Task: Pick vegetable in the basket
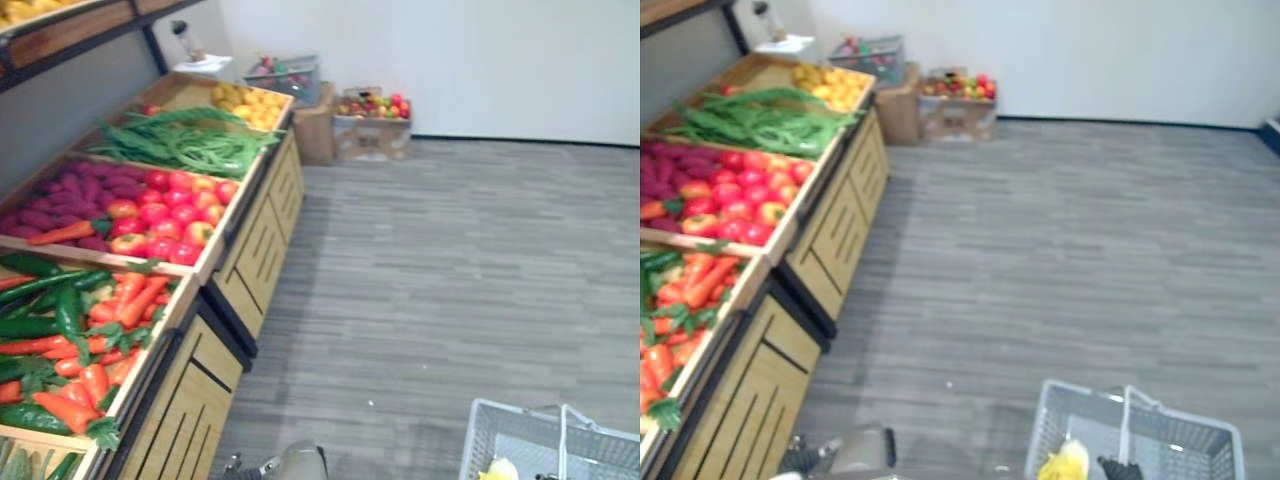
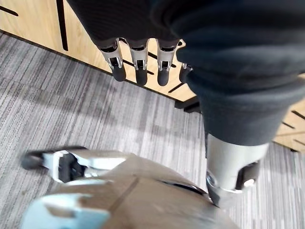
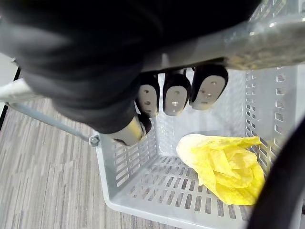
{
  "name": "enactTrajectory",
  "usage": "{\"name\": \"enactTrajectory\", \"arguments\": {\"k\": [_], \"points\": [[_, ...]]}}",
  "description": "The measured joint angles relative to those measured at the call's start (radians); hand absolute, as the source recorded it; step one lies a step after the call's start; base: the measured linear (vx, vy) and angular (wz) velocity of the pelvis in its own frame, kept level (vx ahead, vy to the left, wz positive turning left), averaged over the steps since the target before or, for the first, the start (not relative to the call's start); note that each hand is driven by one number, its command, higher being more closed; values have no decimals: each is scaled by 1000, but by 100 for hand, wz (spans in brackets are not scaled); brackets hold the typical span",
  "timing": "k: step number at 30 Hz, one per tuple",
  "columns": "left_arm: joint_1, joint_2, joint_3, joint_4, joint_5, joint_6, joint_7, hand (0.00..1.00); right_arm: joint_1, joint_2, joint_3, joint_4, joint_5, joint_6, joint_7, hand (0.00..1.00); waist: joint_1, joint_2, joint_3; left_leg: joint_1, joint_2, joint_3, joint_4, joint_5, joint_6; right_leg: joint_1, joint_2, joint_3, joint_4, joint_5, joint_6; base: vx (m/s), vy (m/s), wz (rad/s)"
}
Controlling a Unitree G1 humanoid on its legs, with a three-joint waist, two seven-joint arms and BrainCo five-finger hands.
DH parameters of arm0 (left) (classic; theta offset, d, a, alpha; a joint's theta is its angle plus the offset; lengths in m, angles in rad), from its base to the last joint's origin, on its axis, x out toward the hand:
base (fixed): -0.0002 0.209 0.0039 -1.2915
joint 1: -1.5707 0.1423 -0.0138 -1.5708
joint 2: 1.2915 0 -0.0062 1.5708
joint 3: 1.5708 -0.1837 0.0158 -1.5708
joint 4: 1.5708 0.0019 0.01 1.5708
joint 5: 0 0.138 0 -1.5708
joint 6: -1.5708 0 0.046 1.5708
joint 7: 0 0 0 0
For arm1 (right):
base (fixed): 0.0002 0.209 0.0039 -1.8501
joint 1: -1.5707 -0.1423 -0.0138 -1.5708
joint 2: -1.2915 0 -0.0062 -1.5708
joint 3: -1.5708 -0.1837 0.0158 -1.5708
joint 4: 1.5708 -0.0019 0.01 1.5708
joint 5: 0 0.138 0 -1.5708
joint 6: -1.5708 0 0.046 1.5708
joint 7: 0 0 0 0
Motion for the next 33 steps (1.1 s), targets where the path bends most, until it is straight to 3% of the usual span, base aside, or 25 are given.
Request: {"name": "enactTrajectory", "arguments": {"k": [1, 2, 4, 5, 7, 8, 9, 10, 11, 12, 14, 15, 17, 19, 20, 22, 24, 26, 27, 28, 30, 31, 33], "points": [[5, 19, -17, 5, 2, 2, 2, 0, 3, 18, 1, 11, 3, 2, -2, 100, -8, -16, -16, 33, -27, 90, -91, -38, 44, 14, -12, -6, -12, -17, 3, 393, 164, 119], [-2, 38, -37, 5, 5, 1, 1, 0, 2, 27, 2, 15, 6, 1, 0, 100, -13, -38, -33, 46, -54, 145, -173, -42, 46, 13, -15, 7, -51, -11, 4, 272, 97, 123], [-21, 60, -55, 9, 7, 2, -1, 0, -34, 25, -1, 30, 7, 0, -1, 100, -10, -45, -26, 33, -56, 225, -207, -39, 71, 25, 7, 36, -131, 61, -3, 281, 108, 81], [-12, 64, -50, 28, 16, 5, -1, 0, -57, 23, 5, 40, 3, 0, 1, 100, -7, -44, -26, 45, -48, 257, -192, -50, 115, 53, 16, 63, -150, 94, -1, 356, 154, 45], [14, 62, -44, 43, 40, 16, -3, 0, -61, 23, 29, 41, -1, 0, 3, 100, -7, -48, -36, 96, -73, 267, -218, -86, 154, 61, -3, 99, -74, 101, 2, 288, 159, 38], [28, 54, -44, 42, 42, 16, -4, 0, -69, 22, 36, 42, -2, -1, 5, 100, -5, -48, -50, 124, -97, 260, -256, -106, 151, 20, -26, 124, 46, 107, 13, 245, 141, 39], [33, 49, -45, 43, 42, 17, -4, 0, -79, 20, 36, 43, -2, -1, 5, 100, -5, -49, -51, 132, -105, 250, -268, -114, 141, -18, -38, 140, 132, 123, 40, 249, 133, 38], [41, 46, -45, 42, 43, 18, -6, 0, -98, 20, 36, 46, -2, -2, 5, 100, -2, -33, -60, 162, -121, 236, -301, -117, 135, -93, -61, 189, 316, 194, 152, 196, 97, 33], [46, 47, -45, 41, 43, 19, -6, 0, -106, 20, 36, 49, -2, -5, 5, 100, 1, -30, -62, 177, -130, 220, -315, -118, 134, -134, -63, 224, 397, 254, 177, 251, 119, 59], [49, 53, -46, 35, 43, 22, -5, 0, -114, 20, 36, 55, -1, -19, 5, 100, -7, -29, -62, 215, -149, 179, -344, -118, 133, -192, -60, 269, 541, 365, 191, 258, 91, 94], [48, 61, -53, 28, 42, 25, -4, 0, -116, 18, 18, 56, 0, -39, 5, 100, -12, -26, -60, 279, -178, 94, -382, -113, 137, -260, -52, 269, 732, 357, 182, 266, 48, 121], [48, 62, -56, 19, 41, 24, -4, 0, -111, 12, 12, 55, 2, -44, 4, 100, -14, -17, -57, 323, -190, 36, -416, -108, 135, -302, -36, 271, 787, 316, 163, 265, -26, 156], [32, 61, -57, 20, 39, 25, -1, 0, -95, 8, -17, 50, 8, -59, 4, 100, -19, -16, -56, 366, -206, -72, -442, -100, 135, -343, -34, 242, 737, 233, 124, 277, -80, 180], [12, 44, -32, 19, 34, 24, 4, 0, -78, 8, -67, 50, 9, -59, 3, 100, -18, -21, -54, 398, -215, -217, -442, -107, 124, -367, -44, 271, 516, 181, 52, 239, -130, 191], [5, 37, -15, 17, 34, 24, 5, 0, -74, 9, -76, 50, 9, -59, 3, 100, -15, -20, -55, 404, -214, -248, -441, -110, 118, -369, -43, 291, 441, 178, 44, 298, -193, 168], [6, 18, 49, -3, 23, 24, 9, 0, -74, 23, -100, 50, 12, -51, 3, 100, -5, -14, -55, 401, -183, -367, -399, -152, 83, -362, -13, 403, 134, 184, 40, 391, -336, 146], [2, 17, 69, -4, 23, 24, 9, 0, -75, 43, -106, 50, 42, -34, 2, 100, -3, -14, -55, 392, -152, -451, -354, -198, 42, -347, 2, 458, -33, 187, 43, 383, -447, 133], [-3, 19, 89, -18, 22, 23, 8, 0, -67, 71, -124, 48, 52, -27, 2, 100, 2, -44, -59, 377, -148, -520, -298, -254, -5, -334, -5, 487, -112, 227, 31, 355, -530, 126], [-7, 18, 112, -20, 22, 23, 5, 0, -57, 85, -146, 45, 54, -21, 3, 100, 4, -66, -61, 376, -141, -560, -280, -284, -35, -337, -11, 467, -72, 311, 90, 275, -471, 100], [-12, -5, 115, -16, 22, 25, 3, 0, -55, 82, -170, 40, 66, -18, 3, 100, 5, -40, -61, 376, -107, -564, -281, -283, -40, -339, 11, 430, -41, 288, 58, 323, -524, 118], [-9, -57, 122, -18, 22, 20, 3, 0, -48, 70, -221, 30, 78, -17, 3, 100, 5, 12, -67, 386, -39, -527, -330, -228, -65, -340, 35, 349, 15, 212, 27, 313, -459, 92], [-2, -68, 126, -18, 22, 20, 2, 0, -49, 62, -227, 30, 79, -15, 5, 100, 4, 27, -67, 390, -12, -523, -367, -187, -81, -339, 45, 317, 37, 190, 7, 353, -544, 88], [4, -68, 158, -18, -2, 22, 2, 0, -49, 59, -243, 37, 79, -7, 7, 100, 1, 32, -67, 372, 26, -522, -375, -130, -90, -314, 63, 248, 39, 166, -26, 236, -375, 70]]}}
